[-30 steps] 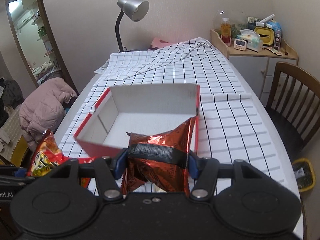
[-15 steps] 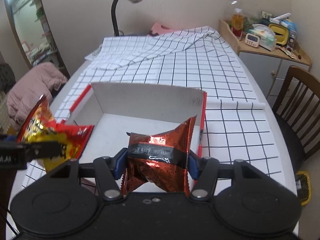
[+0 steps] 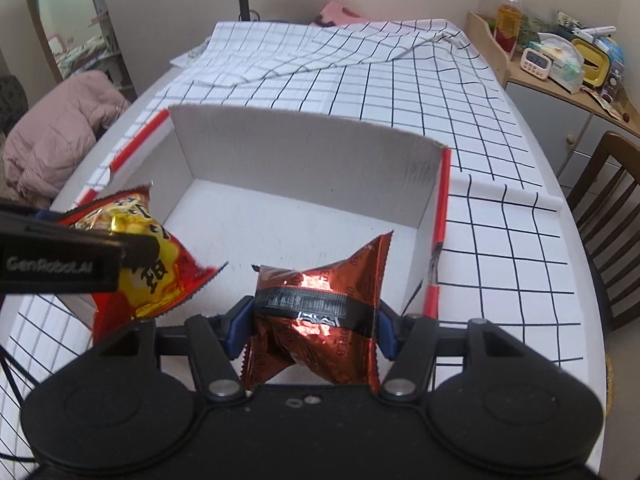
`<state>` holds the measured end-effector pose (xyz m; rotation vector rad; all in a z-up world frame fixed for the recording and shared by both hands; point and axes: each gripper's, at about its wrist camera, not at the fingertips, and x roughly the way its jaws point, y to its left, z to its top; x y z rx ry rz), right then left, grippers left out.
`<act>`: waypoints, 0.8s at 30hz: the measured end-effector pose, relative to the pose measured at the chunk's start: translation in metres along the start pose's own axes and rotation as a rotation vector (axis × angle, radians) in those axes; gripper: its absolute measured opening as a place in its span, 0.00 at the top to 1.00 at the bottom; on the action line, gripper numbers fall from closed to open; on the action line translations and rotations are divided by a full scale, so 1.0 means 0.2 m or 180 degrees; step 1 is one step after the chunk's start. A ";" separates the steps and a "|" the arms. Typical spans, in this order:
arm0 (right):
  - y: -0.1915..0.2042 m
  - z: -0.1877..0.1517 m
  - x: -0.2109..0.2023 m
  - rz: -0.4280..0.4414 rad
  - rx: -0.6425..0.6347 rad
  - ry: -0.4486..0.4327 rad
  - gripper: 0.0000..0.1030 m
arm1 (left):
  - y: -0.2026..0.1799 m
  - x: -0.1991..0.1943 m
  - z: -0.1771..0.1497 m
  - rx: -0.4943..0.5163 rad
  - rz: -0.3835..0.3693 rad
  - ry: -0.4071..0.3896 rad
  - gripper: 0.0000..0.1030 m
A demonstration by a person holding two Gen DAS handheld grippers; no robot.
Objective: Organize snacks
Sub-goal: 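Carry both bags into the red box and open both tools, then withdraw both tools from the box back toward the snack pile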
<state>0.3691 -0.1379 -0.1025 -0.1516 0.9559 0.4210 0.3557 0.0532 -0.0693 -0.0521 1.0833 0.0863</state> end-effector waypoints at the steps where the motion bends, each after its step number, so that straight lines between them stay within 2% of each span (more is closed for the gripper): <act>1: 0.01 0.00 0.01 -0.0008 -0.0021 0.0001 0.43 | 0.00 0.02 0.00 -0.0004 0.0021 0.0030 0.44; 6: 0.01 0.00 0.01 -0.0009 -0.0112 0.0001 0.42 | 0.02 0.06 0.00 -0.0040 0.0048 0.0084 0.44; 15: -0.04 -0.01 -0.07 0.0105 0.0047 -0.0104 0.40 | 0.04 -0.04 -0.06 -0.0104 0.0006 -0.0051 0.39; 17: -0.05 -0.02 -0.11 0.0123 0.0084 -0.0157 0.28 | 0.05 -0.07 -0.07 -0.0131 -0.0025 -0.0091 0.39; 18: -0.06 -0.02 -0.13 0.0155 0.0103 -0.0187 0.11 | 0.06 -0.09 -0.09 -0.0141 -0.0046 -0.0122 0.39; 19: -0.07 -0.03 -0.16 0.0229 0.0120 -0.0223 0.04 | 0.06 -0.12 -0.10 -0.0143 -0.0067 -0.0153 0.39; 24: -0.06 -0.06 -0.29 0.0299 0.0128 -0.0352 0.01 | 0.07 -0.27 -0.17 -0.0118 -0.0177 -0.0363 0.29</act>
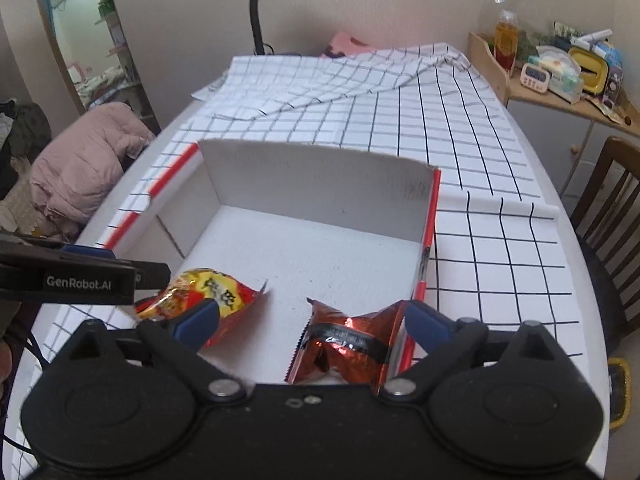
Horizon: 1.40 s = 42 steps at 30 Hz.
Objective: Organize snacks
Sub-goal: 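Withdraw both tools from the box back toward the snack pile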
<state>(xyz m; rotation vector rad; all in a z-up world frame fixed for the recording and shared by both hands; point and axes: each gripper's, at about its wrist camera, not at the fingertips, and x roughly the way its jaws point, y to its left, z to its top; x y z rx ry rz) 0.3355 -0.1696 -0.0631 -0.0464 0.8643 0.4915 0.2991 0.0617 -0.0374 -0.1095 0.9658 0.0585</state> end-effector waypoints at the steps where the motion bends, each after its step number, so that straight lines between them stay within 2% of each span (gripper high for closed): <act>1: 0.00 -0.01 -0.03 0.0023 0.0013 -0.0022 0.00 | 0.00 -0.04 -0.01 -0.0005 -0.0027 -0.0044 0.28; 4: 0.01 -0.04 -0.11 0.0097 0.0051 -0.0088 0.00 | 0.01 -0.14 -0.06 -0.0031 -0.0157 -0.0156 0.25; 7: 0.02 -0.07 -0.20 0.0176 0.0059 -0.0160 0.00 | 0.03 -0.23 -0.11 -0.0036 -0.0310 -0.0272 0.17; 14: 0.06 -0.19 -0.40 0.0349 0.0075 -0.0283 0.00 | 0.11 -0.43 -0.29 -0.0100 -0.0596 -0.0447 0.16; 16: 0.08 -0.24 -0.45 0.0401 0.0055 -0.0319 0.00 | 0.13 -0.47 -0.35 -0.0106 -0.0604 -0.0483 0.16; 19: 0.10 -0.32 -0.50 0.0411 0.0025 -0.0356 0.00 | 0.16 -0.53 -0.46 -0.0081 -0.0510 -0.0560 0.01; 21: 0.11 -0.39 -0.52 0.0402 0.0017 -0.0354 0.00 | 0.18 -0.55 -0.54 -0.0085 -0.0483 -0.0574 0.00; 27: 0.14 -0.57 -0.54 0.0533 0.0099 -0.0211 0.00 | 0.23 -0.56 -0.73 -0.0130 -0.0486 -0.0393 0.00; 34: 0.15 -0.68 -0.50 0.0712 0.0366 0.0045 0.00 | 0.24 -0.45 -0.91 -0.0152 -0.0397 0.0022 0.00; 38: 0.18 -0.76 -0.48 0.0906 0.0328 0.0110 0.03 | 0.25 -0.37 -0.99 -0.0085 -0.0332 0.0195 0.00; 42: 0.24 -0.83 -0.44 0.0837 0.0097 0.0238 0.04 | 0.26 -0.27 -1.05 -0.0011 -0.0291 0.0410 0.00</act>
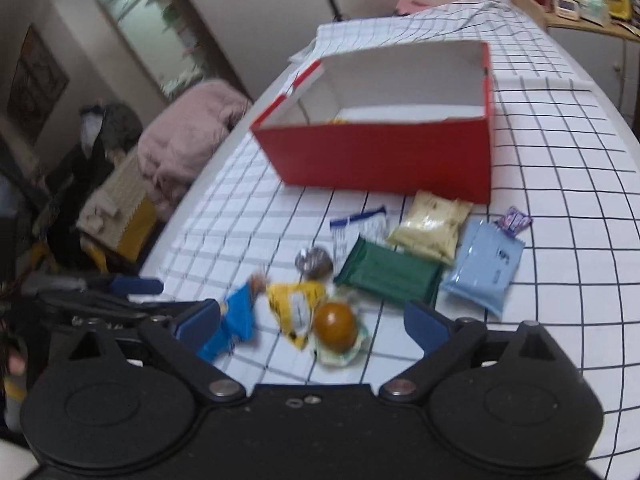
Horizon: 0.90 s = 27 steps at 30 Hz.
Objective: Organize snacks
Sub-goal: 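Withdraw both tools from the box back toward the snack pile, then grasp the blue cookie packet with the left tool while the right tool grasps the orange egg snack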
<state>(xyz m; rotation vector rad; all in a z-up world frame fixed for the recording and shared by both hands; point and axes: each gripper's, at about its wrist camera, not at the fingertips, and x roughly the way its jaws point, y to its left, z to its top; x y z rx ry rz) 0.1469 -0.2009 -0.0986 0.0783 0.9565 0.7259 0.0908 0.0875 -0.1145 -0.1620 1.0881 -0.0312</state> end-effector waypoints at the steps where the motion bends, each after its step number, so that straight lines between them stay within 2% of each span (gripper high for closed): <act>1: 0.00 -0.01 0.01 -0.0021 -0.0042 0.0040 0.04 | 0.01 0.02 -0.01 0.0002 0.0015 0.0042 0.00; 11: 0.07 -0.10 0.25 -0.0209 -0.0586 0.0339 0.06 | -0.01 0.15 -0.05 0.0316 0.0118 0.0133 0.01; 19: 0.08 -0.06 0.39 -0.0232 -0.0725 0.0457 0.18 | 0.01 0.21 -0.03 0.0323 0.0162 0.0165 0.05; 24: 0.07 -0.06 0.43 -0.0242 -0.0743 0.0534 0.31 | 0.03 0.22 -0.03 0.0274 0.0121 0.0206 0.21; 27: 0.06 -0.06 0.43 -0.0249 -0.0747 0.0546 0.37 | 0.04 0.21 -0.04 0.0242 0.0103 0.0200 0.25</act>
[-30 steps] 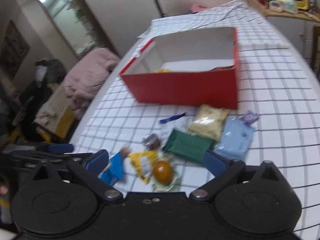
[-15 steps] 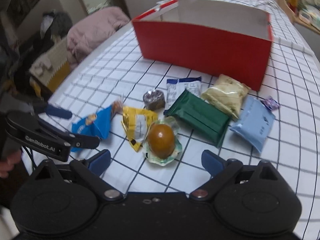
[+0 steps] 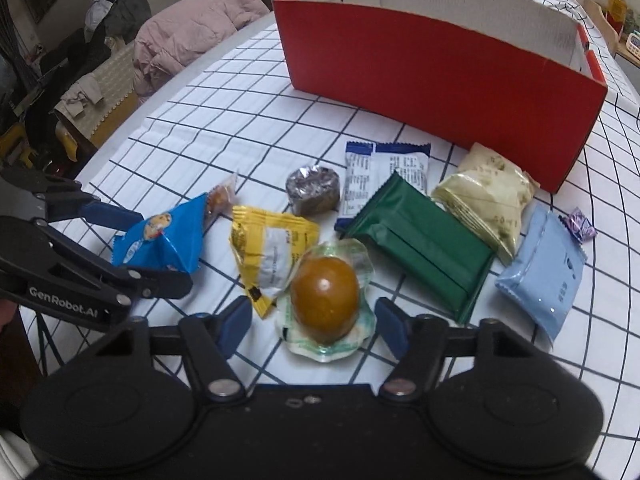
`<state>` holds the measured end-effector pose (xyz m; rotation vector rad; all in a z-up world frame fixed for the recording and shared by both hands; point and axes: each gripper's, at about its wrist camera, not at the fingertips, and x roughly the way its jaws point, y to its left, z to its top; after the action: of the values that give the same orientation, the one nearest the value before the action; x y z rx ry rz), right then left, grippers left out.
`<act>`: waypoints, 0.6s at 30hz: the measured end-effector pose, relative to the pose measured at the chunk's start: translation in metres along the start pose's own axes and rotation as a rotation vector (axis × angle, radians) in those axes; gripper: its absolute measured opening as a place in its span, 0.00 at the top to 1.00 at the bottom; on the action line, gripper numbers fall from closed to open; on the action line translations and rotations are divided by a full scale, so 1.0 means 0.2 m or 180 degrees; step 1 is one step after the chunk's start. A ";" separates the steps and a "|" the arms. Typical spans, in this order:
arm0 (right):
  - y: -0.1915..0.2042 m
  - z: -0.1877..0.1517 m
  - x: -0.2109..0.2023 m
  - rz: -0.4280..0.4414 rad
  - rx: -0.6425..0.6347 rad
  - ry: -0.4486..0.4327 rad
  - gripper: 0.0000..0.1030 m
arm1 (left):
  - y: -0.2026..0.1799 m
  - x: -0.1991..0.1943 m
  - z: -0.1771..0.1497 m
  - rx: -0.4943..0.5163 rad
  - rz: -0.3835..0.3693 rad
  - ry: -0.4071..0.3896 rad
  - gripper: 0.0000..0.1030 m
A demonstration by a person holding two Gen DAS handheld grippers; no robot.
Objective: Organize snacks
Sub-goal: 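Grasp the blue cookie packet with the left tool while the right tool grasps the orange egg snack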
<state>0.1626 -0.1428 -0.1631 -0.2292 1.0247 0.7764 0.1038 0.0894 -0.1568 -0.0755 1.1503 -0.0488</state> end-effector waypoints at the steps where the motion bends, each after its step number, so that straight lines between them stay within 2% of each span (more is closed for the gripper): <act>1: 0.00 0.00 0.00 -0.0001 -0.0019 0.0002 0.37 | 0.00 0.00 0.00 0.0001 -0.0011 -0.0003 0.26; 5: 0.03 0.00 0.01 -0.0175 -0.0099 0.0041 0.37 | -0.02 -0.01 0.00 0.0023 -0.0028 -0.0017 0.32; 9: 0.03 0.01 0.02 -0.0186 -0.0042 0.0071 0.34 | -0.02 -0.01 0.00 0.0029 -0.0013 -0.0020 0.39; 12: 0.03 0.02 0.03 -0.0222 -0.0035 0.0042 0.34 | -0.02 -0.02 0.00 0.0007 -0.0019 -0.0020 0.47; 14: 0.03 0.02 0.03 -0.0247 -0.0013 -0.0006 0.34 | -0.02 -0.02 0.00 -0.0015 -0.0023 -0.0021 0.49; 18: 0.02 0.01 0.02 -0.0208 0.0057 -0.0092 0.45 | -0.02 -0.03 -0.01 -0.0051 0.0006 -0.0037 0.54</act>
<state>0.1628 -0.1375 -0.1645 -0.2343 0.9918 0.7092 0.0994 0.0849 -0.1524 -0.0888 1.1392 -0.0374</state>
